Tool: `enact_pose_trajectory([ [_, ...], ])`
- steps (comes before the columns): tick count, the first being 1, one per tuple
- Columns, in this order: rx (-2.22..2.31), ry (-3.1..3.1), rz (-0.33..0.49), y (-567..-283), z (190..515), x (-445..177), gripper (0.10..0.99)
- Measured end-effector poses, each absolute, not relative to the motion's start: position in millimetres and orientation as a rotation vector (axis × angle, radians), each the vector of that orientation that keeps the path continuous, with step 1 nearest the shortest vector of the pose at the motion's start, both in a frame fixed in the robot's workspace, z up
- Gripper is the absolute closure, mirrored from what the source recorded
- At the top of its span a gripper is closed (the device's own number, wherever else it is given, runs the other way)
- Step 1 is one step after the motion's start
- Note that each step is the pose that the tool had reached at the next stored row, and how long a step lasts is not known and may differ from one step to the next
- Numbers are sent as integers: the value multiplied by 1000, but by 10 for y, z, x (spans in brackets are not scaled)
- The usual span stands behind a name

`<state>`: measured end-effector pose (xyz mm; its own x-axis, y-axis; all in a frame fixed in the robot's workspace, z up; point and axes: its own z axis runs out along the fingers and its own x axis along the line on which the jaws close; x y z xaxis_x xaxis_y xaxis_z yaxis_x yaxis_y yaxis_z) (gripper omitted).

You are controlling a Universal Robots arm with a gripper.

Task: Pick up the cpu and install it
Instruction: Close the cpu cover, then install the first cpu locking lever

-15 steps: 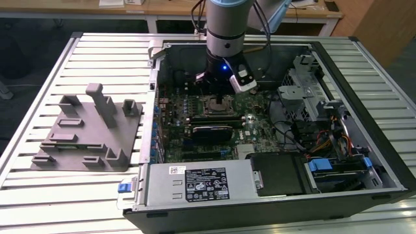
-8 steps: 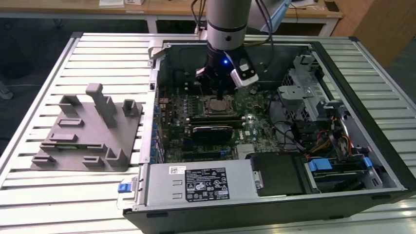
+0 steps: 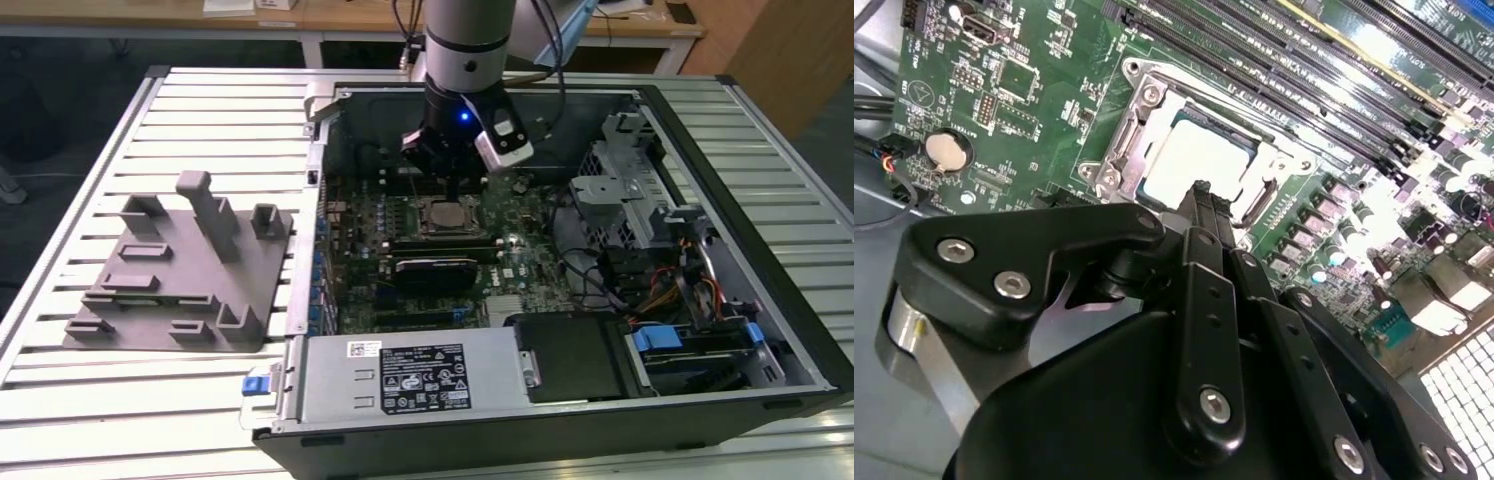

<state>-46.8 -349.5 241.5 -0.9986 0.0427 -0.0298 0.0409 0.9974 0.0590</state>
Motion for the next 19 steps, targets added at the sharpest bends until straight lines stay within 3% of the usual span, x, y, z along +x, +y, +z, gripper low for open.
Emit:
enact_pose_trajectory([
  [19, 65, 3109, 91, -3496, 2423, -557, 980],
])
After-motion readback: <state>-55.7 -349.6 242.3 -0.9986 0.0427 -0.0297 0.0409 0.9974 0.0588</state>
